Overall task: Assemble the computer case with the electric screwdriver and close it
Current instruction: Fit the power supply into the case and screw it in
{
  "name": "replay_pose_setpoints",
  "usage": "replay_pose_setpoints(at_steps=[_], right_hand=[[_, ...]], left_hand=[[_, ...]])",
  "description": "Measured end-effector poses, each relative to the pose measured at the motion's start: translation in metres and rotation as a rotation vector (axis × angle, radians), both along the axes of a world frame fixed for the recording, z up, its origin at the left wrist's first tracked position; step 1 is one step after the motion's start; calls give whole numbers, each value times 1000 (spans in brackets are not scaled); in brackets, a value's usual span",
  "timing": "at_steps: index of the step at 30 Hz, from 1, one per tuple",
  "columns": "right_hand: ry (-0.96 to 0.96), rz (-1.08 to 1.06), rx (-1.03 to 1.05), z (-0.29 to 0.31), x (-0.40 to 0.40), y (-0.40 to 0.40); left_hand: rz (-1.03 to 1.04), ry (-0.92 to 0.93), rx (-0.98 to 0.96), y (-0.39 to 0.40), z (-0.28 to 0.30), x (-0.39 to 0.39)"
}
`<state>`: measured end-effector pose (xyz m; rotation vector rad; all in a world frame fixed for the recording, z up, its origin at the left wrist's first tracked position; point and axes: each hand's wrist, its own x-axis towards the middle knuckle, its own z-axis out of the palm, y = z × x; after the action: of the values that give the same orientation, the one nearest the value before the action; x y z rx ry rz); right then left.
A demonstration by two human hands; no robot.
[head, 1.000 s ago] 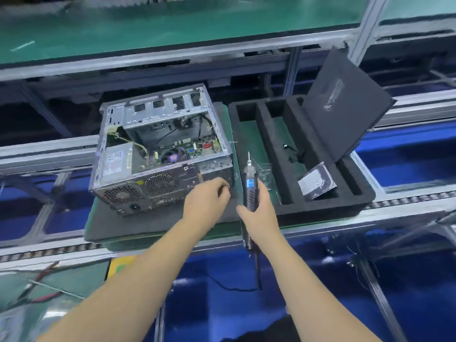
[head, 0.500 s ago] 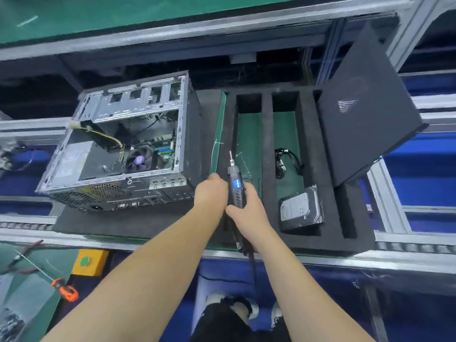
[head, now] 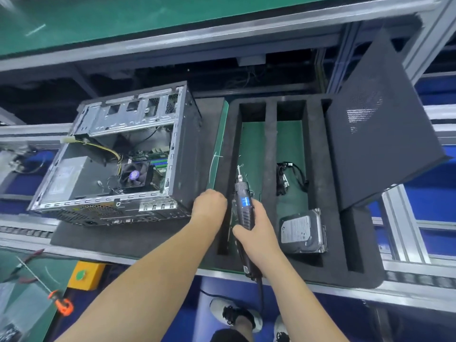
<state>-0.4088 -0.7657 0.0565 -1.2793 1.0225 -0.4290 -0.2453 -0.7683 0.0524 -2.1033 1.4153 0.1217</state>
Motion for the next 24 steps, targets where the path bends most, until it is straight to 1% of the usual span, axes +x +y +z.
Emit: replay_pose_setpoints(at_steps=[6,8,10,12,13,16,18,20,22,24], right_hand=[[-9,-12,-3,0,2,-9],[-10,-18,-1,2,2,-11],[-16,-23,0,7,2,-15],[-30,-28,-10,15,5,-19],[-41,-24,-12,20,7,-21],[-77,26,-13,44,19,-26],[-114,76,-7,60,31,-24],[-139,149,-18,77,45,-16],[-151,244,-59,91,59,-5],[-152,319,-115,104,73,8]], left_hand=[[32,-25,-59,-2,2,0],[55,18,-91,-4,9,-2],[102,113,-160,-10,25,-6],[186,259,-314,-18,50,-9],[253,357,-439,-20,64,-9],[506,703,-903,-19,115,3],[690,904,-1120,-14,147,19],[806,1001,-1226,-5,169,42],[855,1026,-1240,8,182,61],[861,1033,-1246,23,190,73]])
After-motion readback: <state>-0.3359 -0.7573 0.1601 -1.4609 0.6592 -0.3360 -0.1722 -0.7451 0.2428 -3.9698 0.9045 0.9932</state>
